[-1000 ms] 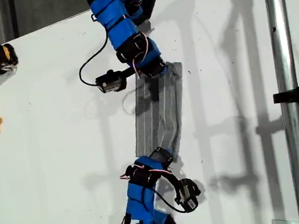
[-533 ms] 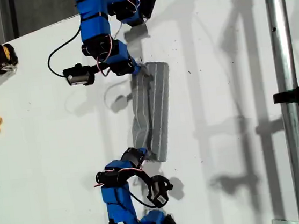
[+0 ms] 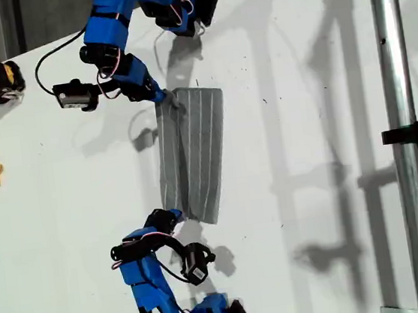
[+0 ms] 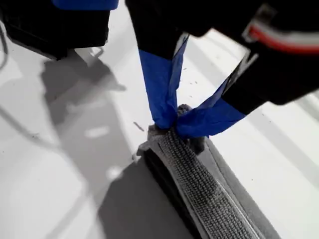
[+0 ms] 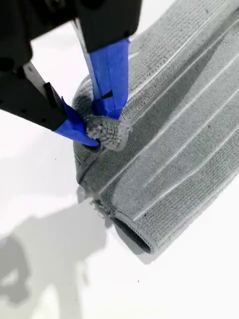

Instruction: Grasp corners of a towel and fold twice.

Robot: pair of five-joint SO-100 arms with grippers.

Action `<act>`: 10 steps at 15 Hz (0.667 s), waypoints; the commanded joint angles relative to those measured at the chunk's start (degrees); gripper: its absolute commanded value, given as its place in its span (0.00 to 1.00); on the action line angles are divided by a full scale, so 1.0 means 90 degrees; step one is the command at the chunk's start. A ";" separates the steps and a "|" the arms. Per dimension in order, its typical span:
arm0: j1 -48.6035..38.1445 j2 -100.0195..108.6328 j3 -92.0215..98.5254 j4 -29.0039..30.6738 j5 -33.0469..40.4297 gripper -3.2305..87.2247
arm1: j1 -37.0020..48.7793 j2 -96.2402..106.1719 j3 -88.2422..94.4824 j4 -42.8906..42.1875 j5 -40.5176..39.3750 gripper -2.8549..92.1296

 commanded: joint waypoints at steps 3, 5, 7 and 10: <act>0.0146 0.0312 0.0459 -0.0283 -0.0186 0.02 | -0.0791 0.0342 0.0703 -0.0459 0.0449 0.03; 0.0430 0.0264 0.0693 -0.0439 -0.0469 0.02 | -0.1299 0.0400 0.0947 -0.0596 0.0840 0.03; 0.0674 0.0264 0.0820 -0.0518 -0.0684 0.02 | -0.1787 0.0352 0.1074 -0.0635 0.1201 0.03; 0.0957 0.0195 0.0947 -0.0576 -0.0977 0.02 | -0.2275 0.0303 0.1523 -0.0830 0.1611 0.03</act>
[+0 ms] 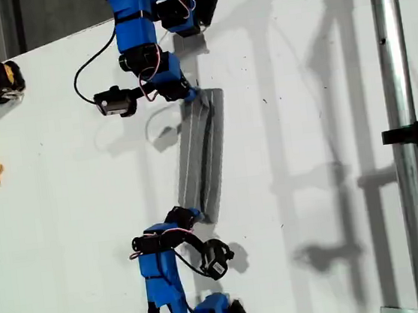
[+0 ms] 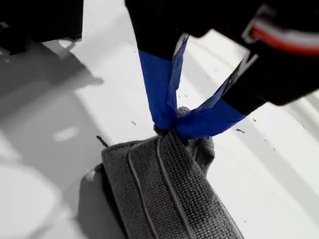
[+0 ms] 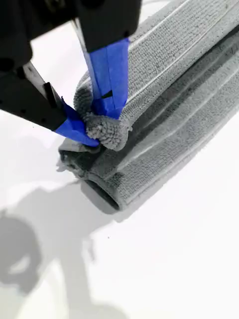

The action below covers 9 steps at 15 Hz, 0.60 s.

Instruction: Grasp corners of a towel and fold twice.

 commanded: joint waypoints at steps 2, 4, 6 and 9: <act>0.0313 0.0029 0.0010 -0.0049 -0.0313 0.02 | -0.0410 0.0156 0.0322 -0.0244 0.0391 0.03; 0.0420 -0.0283 0.0059 -0.0166 -0.0479 0.02 | -0.0527 0.0117 0.0684 -0.0527 0.0547 0.03; 0.0527 -0.0596 0.0059 -0.0244 -0.0635 0.02 | -0.0674 0.0020 0.0996 -0.0869 0.0723 0.03; 0.0479 -0.1143 0.0010 -0.0332 -0.0820 0.02 | -0.0703 -0.0439 0.1289 -0.1367 0.0791 0.03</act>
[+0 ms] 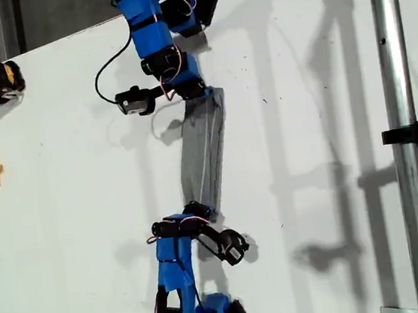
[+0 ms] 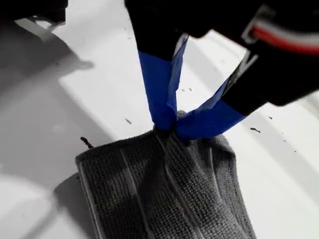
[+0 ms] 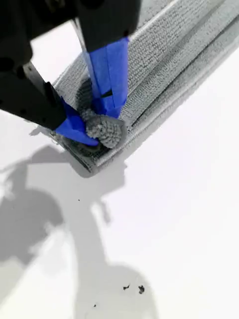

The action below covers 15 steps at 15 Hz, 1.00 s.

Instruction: Grasp corners of a towel and fold twice.

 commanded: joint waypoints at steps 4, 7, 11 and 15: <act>-0.0303 -0.0498 -0.0205 0.0020 -0.0029 0.10 | 0.0146 -0.0684 0.0127 -0.0293 0.0127 0.05; -0.0244 0.0068 -0.0371 0.0625 0.0049 0.23 | -0.0020 0.0469 -0.0176 0.0752 0.0293 0.17; -0.0020 0.1562 -0.0869 0.1523 0.0264 0.28 | 0.0059 0.2510 -0.0664 0.2256 0.0391 0.22; -0.0205 0.4326 0.1094 0.1191 0.0166 0.27 | 0.0361 0.4951 0.0010 0.2725 0.0596 0.25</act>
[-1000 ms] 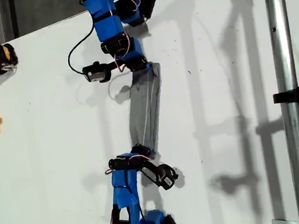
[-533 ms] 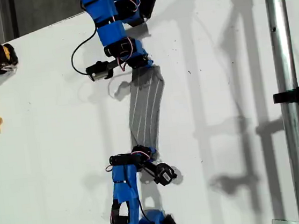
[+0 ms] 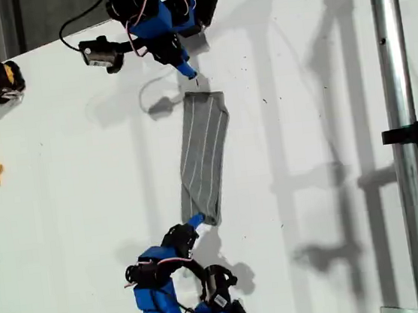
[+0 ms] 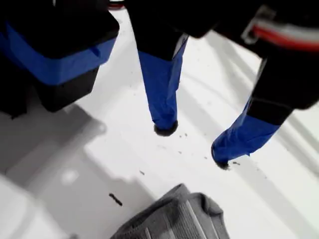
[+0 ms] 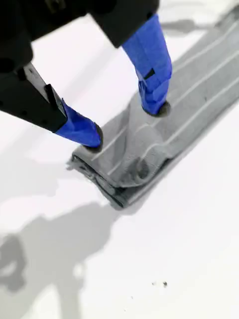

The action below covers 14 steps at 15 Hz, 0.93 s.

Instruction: Grasp corners of a towel and fold twice.

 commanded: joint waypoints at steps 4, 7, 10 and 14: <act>-0.0029 0.5645 0.4932 -0.1816 -0.0742 0.23 | -0.0039 0.2109 0.1182 -0.0127 0.1240 0.29; 0.0723 0.9814 0.8018 -0.2324 -0.1406 0.18 | -0.0205 0.2412 0.1562 -0.0254 0.1973 0.31; 0.0918 1.1338 0.9434 -0.2666 -0.1709 0.15 | -0.0566 0.1465 0.1455 -0.0342 0.2422 0.31; 0.0742 1.1338 0.9541 -0.2656 -0.1641 0.15 | -0.0967 0.0850 0.2148 -0.1484 0.2803 0.35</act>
